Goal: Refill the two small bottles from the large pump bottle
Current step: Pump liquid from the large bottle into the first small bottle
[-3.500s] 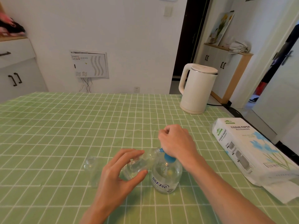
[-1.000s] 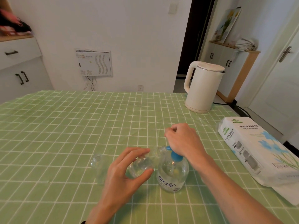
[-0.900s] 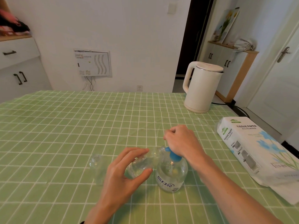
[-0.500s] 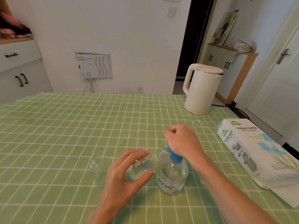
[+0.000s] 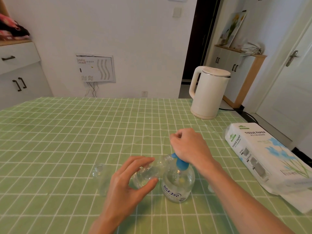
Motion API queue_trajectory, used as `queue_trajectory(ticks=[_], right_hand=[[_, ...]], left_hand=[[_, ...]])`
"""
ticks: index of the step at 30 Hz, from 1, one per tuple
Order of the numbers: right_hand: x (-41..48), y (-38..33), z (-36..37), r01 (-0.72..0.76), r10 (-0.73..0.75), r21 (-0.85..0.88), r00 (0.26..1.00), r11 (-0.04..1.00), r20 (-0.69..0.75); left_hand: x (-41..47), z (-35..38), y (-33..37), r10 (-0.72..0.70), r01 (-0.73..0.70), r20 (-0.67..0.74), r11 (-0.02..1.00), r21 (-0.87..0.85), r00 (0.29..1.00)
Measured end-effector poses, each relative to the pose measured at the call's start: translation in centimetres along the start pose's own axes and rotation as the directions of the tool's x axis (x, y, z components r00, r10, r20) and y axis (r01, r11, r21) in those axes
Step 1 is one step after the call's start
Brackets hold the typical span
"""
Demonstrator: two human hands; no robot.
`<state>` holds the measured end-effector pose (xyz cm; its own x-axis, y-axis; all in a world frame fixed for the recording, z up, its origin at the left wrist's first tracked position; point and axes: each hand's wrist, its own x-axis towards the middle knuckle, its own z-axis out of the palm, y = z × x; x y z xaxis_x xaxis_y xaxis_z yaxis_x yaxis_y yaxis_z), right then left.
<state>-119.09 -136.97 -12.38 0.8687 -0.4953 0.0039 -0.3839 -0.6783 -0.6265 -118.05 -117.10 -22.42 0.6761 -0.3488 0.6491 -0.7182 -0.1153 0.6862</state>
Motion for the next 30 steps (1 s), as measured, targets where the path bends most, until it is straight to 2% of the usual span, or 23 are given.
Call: queue_trajectory(ticks=[4,9,19,22,30], right_hand=[[0.01,0.23,0.28,-0.030,0.028,0.076,0.999,0.997,0.030],[-0.03,0.54,0.62,-0.065,0.061,0.057,0.996,0.996,0.071],[-0.18,-0.08,0.06,-0.010,0.011,0.016,1.000,1.000,-0.005],[-0.05,0.09,0.29,-0.036,0.035,0.065,0.999,0.997,0.018],[-0.08,0.33,0.57,-0.057,0.056,0.031,0.998,0.998,0.034]], left_hand=[[0.01,0.04,-0.02,0.002,-0.002,0.000,1.000,-0.008,1.000],[-0.03,0.06,0.04,0.003,-0.003,0.008,1.000,-0.013,1.000],[-0.01,-0.07,0.05,-0.003,0.004,0.001,1.000,-0.016,1.000],[-0.02,-0.02,-0.03,-0.007,0.007,0.004,1.000,-0.021,1.000],[-0.07,0.05,0.01,-0.007,0.007,0.007,1.000,-0.018,1.000]])
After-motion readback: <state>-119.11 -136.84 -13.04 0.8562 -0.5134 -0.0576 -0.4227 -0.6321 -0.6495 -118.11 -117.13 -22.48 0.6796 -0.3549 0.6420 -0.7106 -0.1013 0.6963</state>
